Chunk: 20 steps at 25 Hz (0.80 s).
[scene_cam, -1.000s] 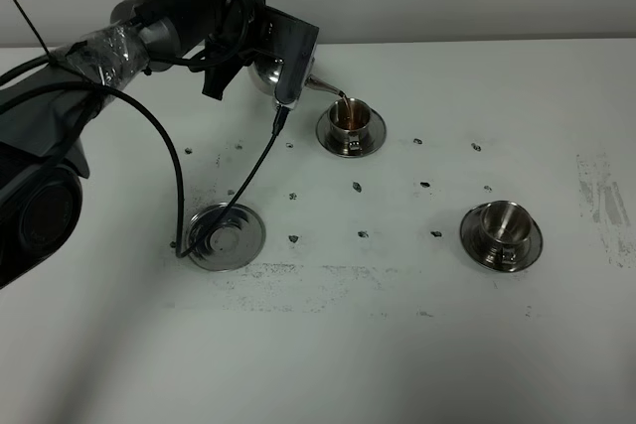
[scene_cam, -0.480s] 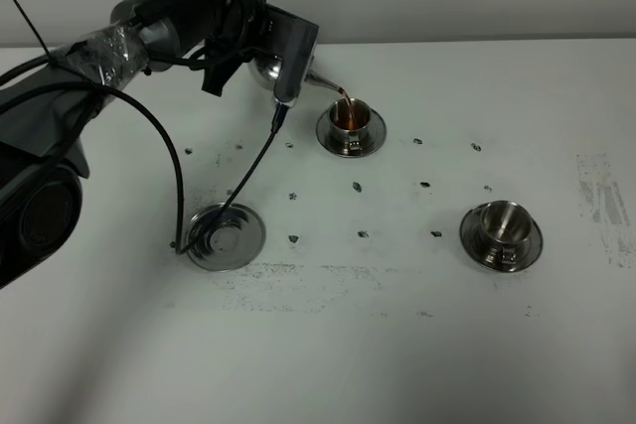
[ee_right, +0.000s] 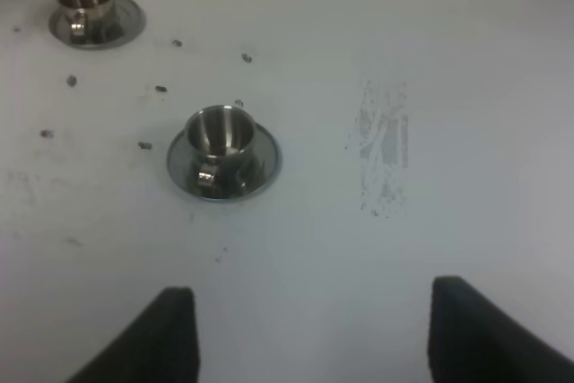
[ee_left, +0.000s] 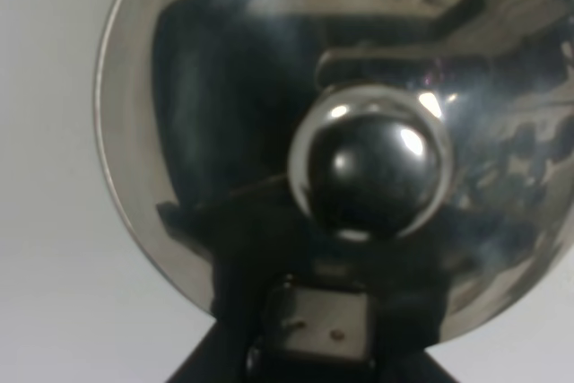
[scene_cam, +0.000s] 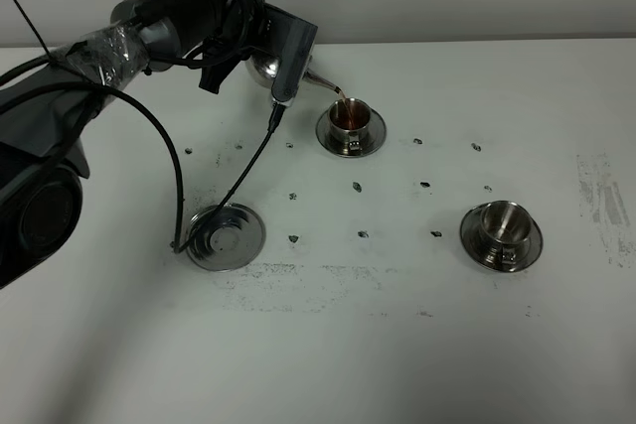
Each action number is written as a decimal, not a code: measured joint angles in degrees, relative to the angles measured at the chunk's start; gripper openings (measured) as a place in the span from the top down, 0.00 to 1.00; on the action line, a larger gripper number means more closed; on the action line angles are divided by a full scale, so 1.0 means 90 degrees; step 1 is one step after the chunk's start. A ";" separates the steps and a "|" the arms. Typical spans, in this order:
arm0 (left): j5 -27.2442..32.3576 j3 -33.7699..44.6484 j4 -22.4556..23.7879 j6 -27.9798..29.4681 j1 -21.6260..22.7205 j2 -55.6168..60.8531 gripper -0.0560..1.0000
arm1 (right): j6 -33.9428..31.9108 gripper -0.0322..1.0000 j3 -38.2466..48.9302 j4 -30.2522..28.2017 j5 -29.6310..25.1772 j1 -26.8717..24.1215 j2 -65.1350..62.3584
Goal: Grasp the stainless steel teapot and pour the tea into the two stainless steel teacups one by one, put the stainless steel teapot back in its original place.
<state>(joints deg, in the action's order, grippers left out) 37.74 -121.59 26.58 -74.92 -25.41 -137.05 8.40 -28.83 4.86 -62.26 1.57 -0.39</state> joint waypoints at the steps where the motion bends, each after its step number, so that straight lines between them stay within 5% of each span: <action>1: -0.0013 0.0000 0.0000 0.0000 0.0000 0.0000 0.77 | 0.0000 0.43 0.0000 0.0000 0.0000 0.0000 0.0000; 20: -0.0156 0.0000 0.0038 -0.0139 -0.0005 0.0000 0.77 | 0.0000 0.43 0.0007 0.0000 0.0000 0.0000 0.0000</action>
<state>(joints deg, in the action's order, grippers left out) 36.34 -121.59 26.92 -76.17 -25.46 -137.05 8.40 -28.77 4.86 -62.26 1.57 -0.39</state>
